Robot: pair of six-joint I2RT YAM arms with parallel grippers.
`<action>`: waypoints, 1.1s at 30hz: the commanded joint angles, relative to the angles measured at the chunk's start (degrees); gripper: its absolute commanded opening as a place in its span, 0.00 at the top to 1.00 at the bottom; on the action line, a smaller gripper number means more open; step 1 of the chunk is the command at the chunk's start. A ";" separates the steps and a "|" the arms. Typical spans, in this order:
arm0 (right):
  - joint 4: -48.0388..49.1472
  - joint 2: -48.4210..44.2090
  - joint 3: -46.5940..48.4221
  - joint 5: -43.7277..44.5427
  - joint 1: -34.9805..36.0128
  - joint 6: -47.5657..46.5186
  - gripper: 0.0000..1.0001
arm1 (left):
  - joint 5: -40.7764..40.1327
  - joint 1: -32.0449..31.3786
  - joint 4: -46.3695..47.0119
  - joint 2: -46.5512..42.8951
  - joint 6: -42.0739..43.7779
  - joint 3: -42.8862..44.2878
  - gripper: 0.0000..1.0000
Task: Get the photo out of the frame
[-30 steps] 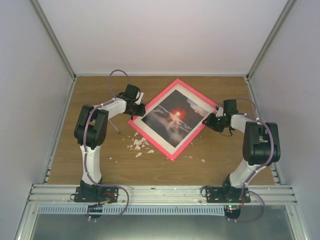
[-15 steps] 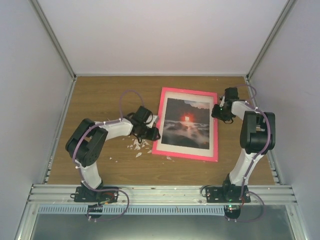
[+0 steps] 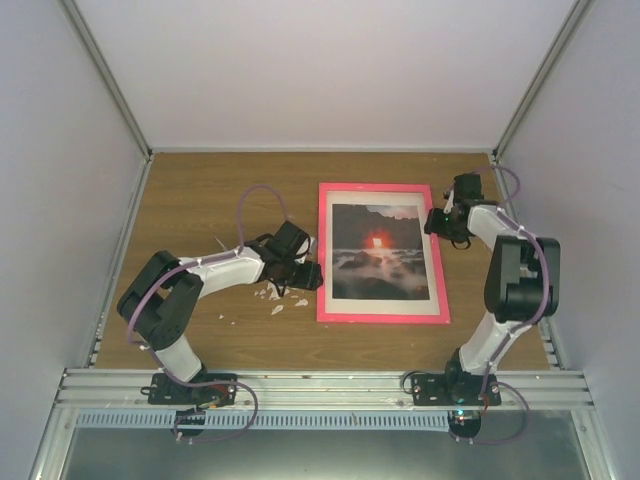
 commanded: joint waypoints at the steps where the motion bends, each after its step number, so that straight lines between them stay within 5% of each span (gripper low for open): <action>1: 1.73 -8.17 -4.22 0.38 0.54 1.09 0.37 | -8.01 0.07 0.09 -1.77 -0.70 2.57 0.35; 9: 1.77 -11.25 -10.88 0.75 0.68 1.34 0.35 | -14.00 -3.05 -3.10 4.30 1.22 10.07 0.31; 17: 3.61 -9.06 -15.01 2.97 0.67 1.18 0.44 | -17.20 -4.48 -4.23 10.33 2.36 14.64 0.33; 33: 3.69 -9.67 -14.78 4.38 0.68 0.57 0.75 | -17.84 -5.95 -5.42 13.09 2.38 17.51 0.66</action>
